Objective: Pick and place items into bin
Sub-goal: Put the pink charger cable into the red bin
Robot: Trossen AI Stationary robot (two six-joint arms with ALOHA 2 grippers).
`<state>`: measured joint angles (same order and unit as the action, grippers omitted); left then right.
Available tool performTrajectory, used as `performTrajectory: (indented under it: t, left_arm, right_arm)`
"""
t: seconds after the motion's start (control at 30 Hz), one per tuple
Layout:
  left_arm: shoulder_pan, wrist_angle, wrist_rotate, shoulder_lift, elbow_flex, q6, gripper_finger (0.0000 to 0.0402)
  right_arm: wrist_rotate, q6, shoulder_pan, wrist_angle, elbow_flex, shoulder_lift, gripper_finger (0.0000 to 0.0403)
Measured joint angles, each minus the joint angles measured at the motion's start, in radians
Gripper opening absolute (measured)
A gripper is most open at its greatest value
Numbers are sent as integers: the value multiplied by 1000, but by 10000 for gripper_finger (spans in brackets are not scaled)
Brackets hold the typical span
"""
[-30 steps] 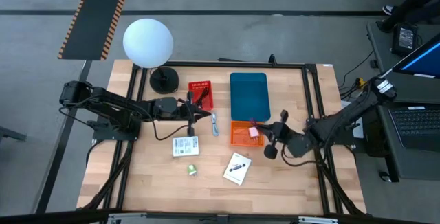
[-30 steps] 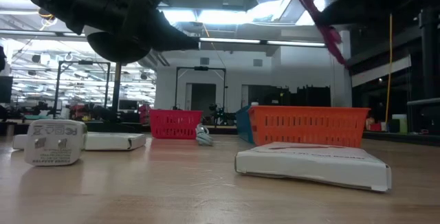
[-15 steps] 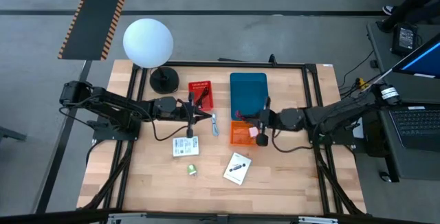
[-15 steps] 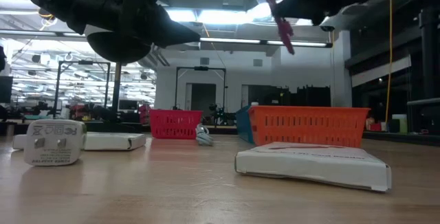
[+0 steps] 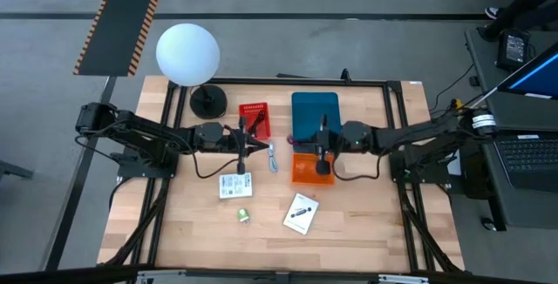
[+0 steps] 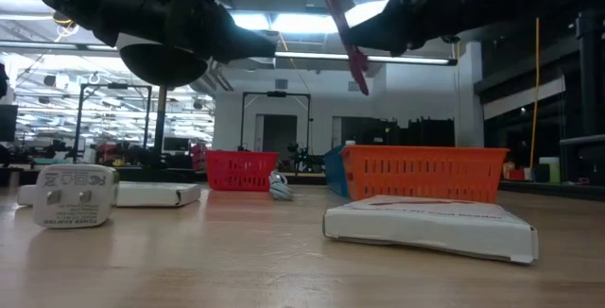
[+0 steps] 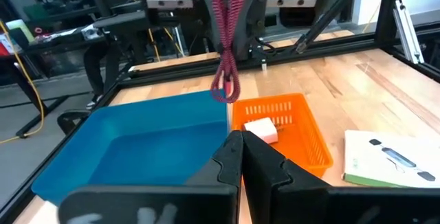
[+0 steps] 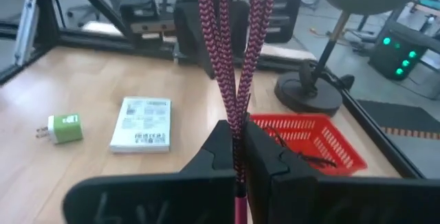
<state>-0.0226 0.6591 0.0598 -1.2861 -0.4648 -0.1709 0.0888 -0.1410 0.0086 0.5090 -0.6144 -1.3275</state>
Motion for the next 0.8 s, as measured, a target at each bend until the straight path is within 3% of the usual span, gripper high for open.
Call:
performTrajectory:
  t: [0.27,0.63,0.8]
  left_arm:
    - [1,100,0,0,0,1,28]
    - [1,160,26,-3,-8,45,127]
    - [1,160,24,-27,-52,79,153]
  right_arm:
    - [-93,-29,-46,129,0,-58,0]
    - [-139,-74,-68,202,-31,-109,0]
    - [-139,-75,-68,194,-64,-164,0]
